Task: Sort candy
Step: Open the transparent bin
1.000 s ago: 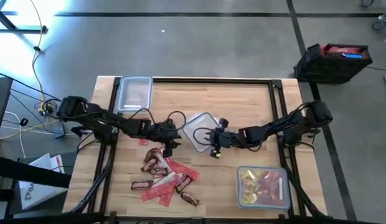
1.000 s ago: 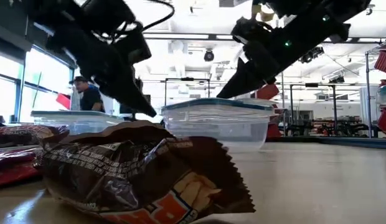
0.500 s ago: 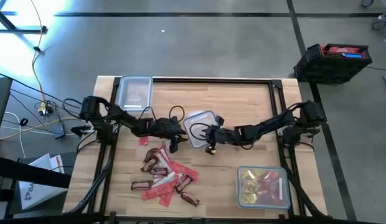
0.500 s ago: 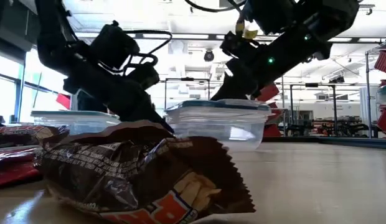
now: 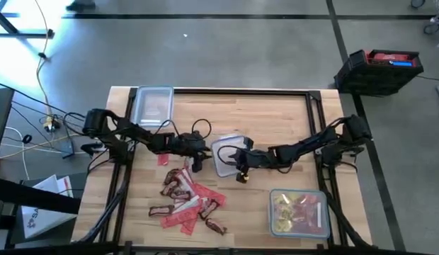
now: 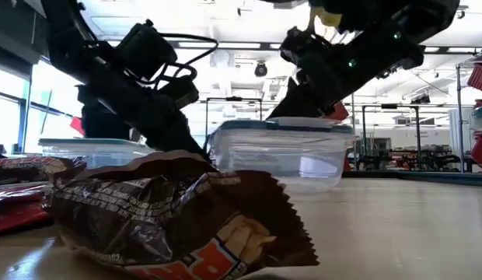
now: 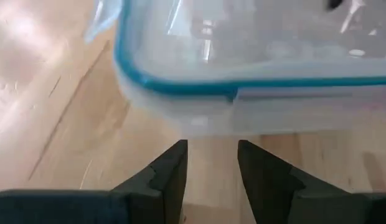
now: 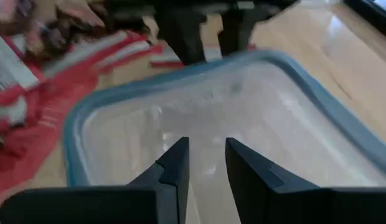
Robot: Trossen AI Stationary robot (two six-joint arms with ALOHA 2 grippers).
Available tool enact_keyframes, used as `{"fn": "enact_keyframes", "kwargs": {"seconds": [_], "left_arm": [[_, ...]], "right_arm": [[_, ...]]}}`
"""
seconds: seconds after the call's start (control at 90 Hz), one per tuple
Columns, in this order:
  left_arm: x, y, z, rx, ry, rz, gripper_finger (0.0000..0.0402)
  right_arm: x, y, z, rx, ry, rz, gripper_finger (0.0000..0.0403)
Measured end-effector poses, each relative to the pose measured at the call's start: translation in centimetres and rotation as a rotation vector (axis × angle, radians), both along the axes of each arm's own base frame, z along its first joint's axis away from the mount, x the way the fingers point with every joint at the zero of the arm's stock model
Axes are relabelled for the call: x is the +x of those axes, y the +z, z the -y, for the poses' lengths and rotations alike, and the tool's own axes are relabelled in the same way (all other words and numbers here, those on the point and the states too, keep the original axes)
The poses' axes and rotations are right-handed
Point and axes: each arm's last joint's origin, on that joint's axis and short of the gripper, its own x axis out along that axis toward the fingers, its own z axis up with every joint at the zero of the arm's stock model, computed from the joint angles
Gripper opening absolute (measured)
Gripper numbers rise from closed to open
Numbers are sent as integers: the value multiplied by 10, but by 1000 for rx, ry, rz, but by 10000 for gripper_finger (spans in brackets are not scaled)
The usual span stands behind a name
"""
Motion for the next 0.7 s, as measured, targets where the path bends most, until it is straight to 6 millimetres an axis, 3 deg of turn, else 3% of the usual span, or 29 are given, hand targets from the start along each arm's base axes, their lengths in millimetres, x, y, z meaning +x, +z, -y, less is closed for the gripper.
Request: {"fn": "enact_keyframes", "kwargs": {"seconds": [0.311, 0.589, 0.7], "left_arm": [[4, 6, 9, -34, -126, 92, 126], [12, 18, 23, -198, -339, 157, 126], [9, 19, 25, -218, -338, 88, 126]], "right_arm": [[-2, -16, 8, 42, -126, -96, 75], [0, -13, 13, -38, -96, -84, 75], [-1, -8, 12, -45, -70, -82, 75]]}}
